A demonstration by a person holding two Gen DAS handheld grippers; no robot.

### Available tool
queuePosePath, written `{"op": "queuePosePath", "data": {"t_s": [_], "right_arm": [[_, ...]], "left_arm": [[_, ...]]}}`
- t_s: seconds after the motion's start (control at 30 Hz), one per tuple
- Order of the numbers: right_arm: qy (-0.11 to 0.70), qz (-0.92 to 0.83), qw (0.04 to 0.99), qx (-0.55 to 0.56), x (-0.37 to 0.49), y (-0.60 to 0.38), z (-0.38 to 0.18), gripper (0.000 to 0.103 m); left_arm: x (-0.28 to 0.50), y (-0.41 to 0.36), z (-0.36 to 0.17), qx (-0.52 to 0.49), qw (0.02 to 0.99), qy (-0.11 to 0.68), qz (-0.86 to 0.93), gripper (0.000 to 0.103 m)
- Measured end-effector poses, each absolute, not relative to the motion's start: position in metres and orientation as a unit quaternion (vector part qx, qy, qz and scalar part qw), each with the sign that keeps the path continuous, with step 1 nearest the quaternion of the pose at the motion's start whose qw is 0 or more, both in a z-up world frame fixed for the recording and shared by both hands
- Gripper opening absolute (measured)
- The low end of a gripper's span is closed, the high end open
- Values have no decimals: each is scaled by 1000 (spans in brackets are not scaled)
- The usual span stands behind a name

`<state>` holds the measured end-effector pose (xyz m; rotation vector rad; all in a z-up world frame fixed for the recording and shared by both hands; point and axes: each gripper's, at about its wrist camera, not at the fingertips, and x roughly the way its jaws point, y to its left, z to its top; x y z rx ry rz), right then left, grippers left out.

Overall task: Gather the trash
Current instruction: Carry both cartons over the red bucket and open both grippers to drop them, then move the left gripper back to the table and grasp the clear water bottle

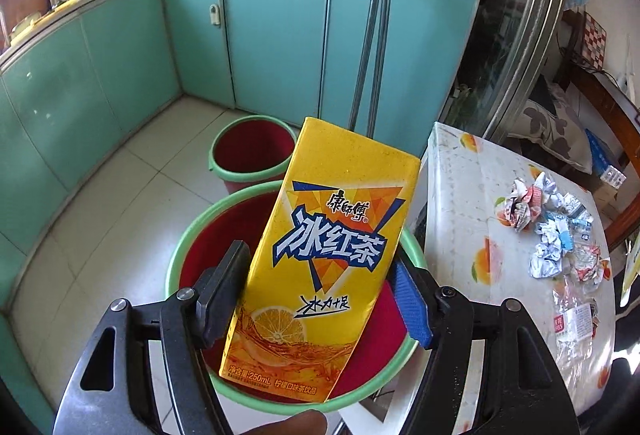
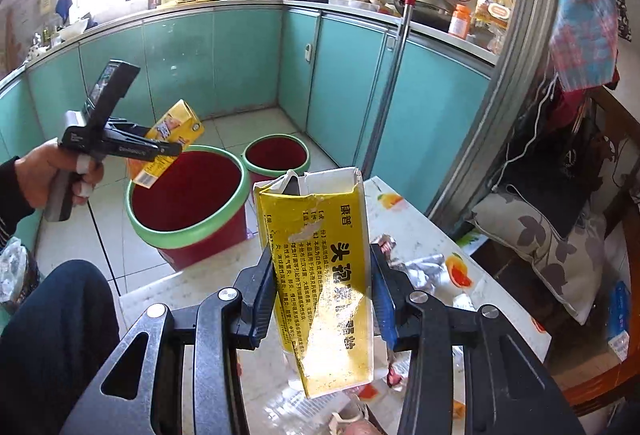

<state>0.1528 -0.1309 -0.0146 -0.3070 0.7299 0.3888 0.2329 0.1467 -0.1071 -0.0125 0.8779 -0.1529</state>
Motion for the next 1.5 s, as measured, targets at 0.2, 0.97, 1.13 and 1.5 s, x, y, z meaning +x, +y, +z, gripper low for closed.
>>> {"op": "queuePosePath", "data": {"t_s": [0.2, 0.97, 1.13, 1.5], "right_arm": [[353, 219, 898, -148, 182, -72, -15, 40], [399, 322, 845, -156, 282, 118, -112, 45], [400, 320, 847, -146, 285, 120, -118, 89], [378, 289, 872, -116, 248, 66, -85, 90]], "left_arm": [[233, 173, -121, -38, 898, 434, -63, 99], [167, 292, -93, -93, 920, 378, 50, 102], [164, 295, -89, -97, 922, 372, 51, 102], [161, 262, -75, -77, 930, 358, 16, 102]]}}
